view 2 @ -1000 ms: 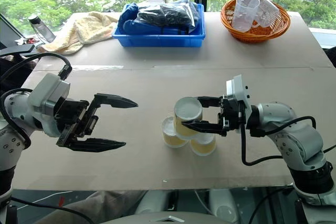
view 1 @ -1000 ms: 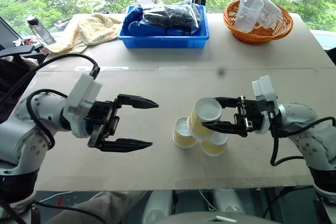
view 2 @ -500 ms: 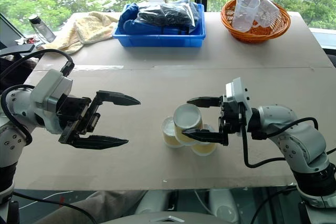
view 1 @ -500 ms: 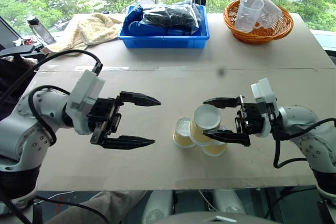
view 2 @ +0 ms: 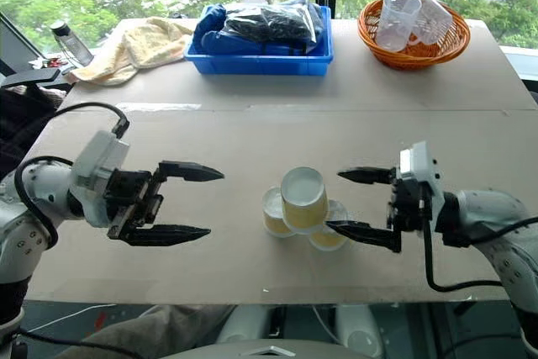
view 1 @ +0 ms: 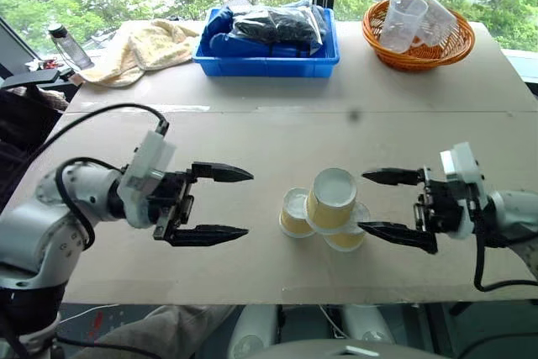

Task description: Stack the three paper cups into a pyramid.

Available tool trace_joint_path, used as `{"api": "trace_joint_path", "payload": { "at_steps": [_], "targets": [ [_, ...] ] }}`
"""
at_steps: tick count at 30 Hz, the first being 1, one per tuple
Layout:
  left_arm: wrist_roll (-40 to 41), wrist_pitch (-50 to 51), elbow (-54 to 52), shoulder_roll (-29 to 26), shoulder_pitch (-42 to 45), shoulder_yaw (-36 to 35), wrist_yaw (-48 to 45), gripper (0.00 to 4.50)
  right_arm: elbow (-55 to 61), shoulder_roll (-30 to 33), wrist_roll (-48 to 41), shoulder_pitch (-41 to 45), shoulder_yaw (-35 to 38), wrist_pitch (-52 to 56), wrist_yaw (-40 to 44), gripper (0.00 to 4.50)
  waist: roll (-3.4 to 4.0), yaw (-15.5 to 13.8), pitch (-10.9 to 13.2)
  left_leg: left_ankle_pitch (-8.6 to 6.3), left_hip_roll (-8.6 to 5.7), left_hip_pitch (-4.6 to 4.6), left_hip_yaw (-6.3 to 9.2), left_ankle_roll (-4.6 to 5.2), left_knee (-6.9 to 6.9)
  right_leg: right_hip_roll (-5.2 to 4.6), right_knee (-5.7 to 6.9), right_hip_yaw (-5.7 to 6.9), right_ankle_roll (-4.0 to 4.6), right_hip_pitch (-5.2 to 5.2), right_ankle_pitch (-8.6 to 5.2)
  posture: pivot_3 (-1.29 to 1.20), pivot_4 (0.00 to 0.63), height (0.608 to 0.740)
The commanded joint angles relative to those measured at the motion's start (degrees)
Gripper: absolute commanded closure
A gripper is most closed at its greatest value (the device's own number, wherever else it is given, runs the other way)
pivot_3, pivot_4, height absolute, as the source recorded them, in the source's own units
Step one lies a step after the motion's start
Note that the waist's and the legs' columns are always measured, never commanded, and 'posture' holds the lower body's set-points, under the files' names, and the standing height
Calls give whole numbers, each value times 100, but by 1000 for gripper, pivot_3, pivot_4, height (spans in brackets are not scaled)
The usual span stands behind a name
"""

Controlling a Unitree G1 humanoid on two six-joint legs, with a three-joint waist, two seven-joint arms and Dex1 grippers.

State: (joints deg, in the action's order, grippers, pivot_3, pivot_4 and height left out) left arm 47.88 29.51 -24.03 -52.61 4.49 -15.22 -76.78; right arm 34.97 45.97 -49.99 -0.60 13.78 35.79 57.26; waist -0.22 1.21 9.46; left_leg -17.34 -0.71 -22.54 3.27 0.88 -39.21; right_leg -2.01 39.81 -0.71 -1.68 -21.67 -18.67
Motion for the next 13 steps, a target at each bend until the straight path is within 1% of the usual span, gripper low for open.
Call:
{"api": "trace_joint_path", "payload": {
  "at_steps": [1, 3, 4, 6, 8, 10, 11, 13],
  "targets": [
    [-563, -352, 163, 237, -572, -458, 664, 0, -297, -176, 297, -709, 816, -607, 72, 54, 0, -31, -4, -5, 0, 3, 1, 9, 1, 0, 1, 0, 0, 2, 0, 0, 150, 740],
    [-826, -445, 310, 406, -828, -513, 1023, 0, -766, -283, 679, -1025, 932, -1021, 137, 54, -1, -54, -3, -10, 0, 18, 1, 18, 3, 0, 2, 0, 0, 15, 0, 0, 150, 740],
    [-1053, -470, 387, 476, -937, -400, 1230, 0, -1163, -406, 939, -1030, 887, -1310, 97, 54, -2, -55, -4, -11, 0, 18, 0, 20, 1, 0, 5, 0, 0, 16, 0, 0, 150, 740],
    [-1618, -774, 552, 753, -1049, -91, 1689, 0, -2070, -667, 1549, -833, 655, -1912, -106, 54, -8, -53, -7, -11, 0, 32, -2, 21, 0, 0, 5, -2, 0, 26, 1, 0, 150, 740],
    [-2046, -1008, 703, 1029, -1011, 128, 2123, 0, -2743, -886, 1973, -584, 484, -2439, -193, 54, -7, -51, -6, -13, -1, 81, -9, 24, 7, -2, -1, -9, 0, 72, 1, 0, 150, 740],
    [-2546, -1593, 978, 1445, -883, 287, 2611, 0, -3426, -1112, 2337, -304, 310, -3049, -187, 54, -5, -48, -7, -13, -1, 88, -8, 24, 9, -2, 1, -9, 1, 76, 1, 0, 150, 740],
    [-2728, -1786, 1099, 1567, -853, 363, 2740, 0, -3708, -1189, 2473, -194, 234, -3306, -143, 54, -5, -46, -7, -13, -1, 90, -8, 23, 9, -1, 4, -9, 1, 77, 1, 0, 150, 740],
    [-2851, -1993, 1207, 1663, -865, 450, 2715, 0, -4057, -1251, 2613, -69, 148, -3612, -32, 54, -5, -46, -7, -9, -1, 86, -7, 17, 9, 2, 7, -7, 1, 71, 1, 0, 150, 740]
  ]
}}
